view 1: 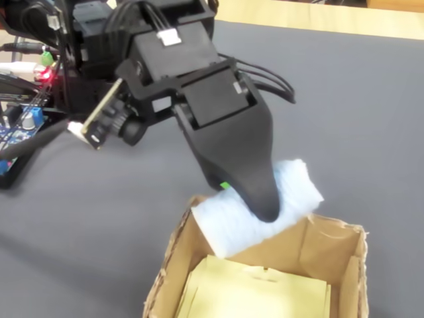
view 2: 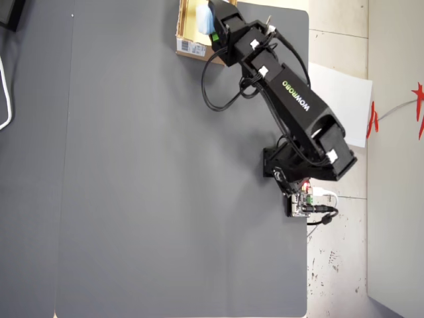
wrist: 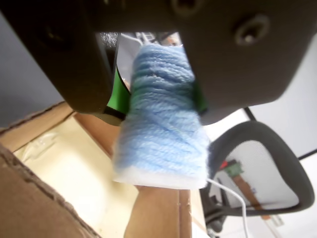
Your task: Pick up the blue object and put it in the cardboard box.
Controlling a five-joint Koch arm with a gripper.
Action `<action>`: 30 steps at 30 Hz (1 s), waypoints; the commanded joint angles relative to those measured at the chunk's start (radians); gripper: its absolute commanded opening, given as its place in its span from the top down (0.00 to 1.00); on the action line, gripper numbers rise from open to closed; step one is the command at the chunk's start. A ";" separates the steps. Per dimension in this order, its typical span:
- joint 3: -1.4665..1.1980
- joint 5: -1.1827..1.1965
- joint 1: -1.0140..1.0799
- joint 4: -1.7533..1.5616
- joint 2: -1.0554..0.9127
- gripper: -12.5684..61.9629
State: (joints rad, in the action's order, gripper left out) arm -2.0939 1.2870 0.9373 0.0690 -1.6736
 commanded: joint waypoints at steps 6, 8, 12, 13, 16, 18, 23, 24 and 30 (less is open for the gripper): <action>0.028 0.026 -0.002 -0.048 -0.051 0.44; 0.011 0.026 -0.008 -0.060 -0.066 0.44; -0.028 0.029 -0.021 -0.098 -0.101 0.44; -0.038 0.035 -0.029 -0.107 -0.117 0.44; -0.078 0.097 -0.061 -0.158 -0.156 0.44; -0.107 0.138 -0.098 -0.196 -0.195 0.44; -0.207 0.252 -0.229 -0.301 -0.293 0.44; -0.219 0.270 -0.256 -0.304 -0.311 0.44; -0.314 0.325 -0.457 -0.324 -0.425 0.42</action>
State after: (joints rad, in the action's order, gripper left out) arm -2.4651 1.5631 0.4909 -0.1350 -2.0709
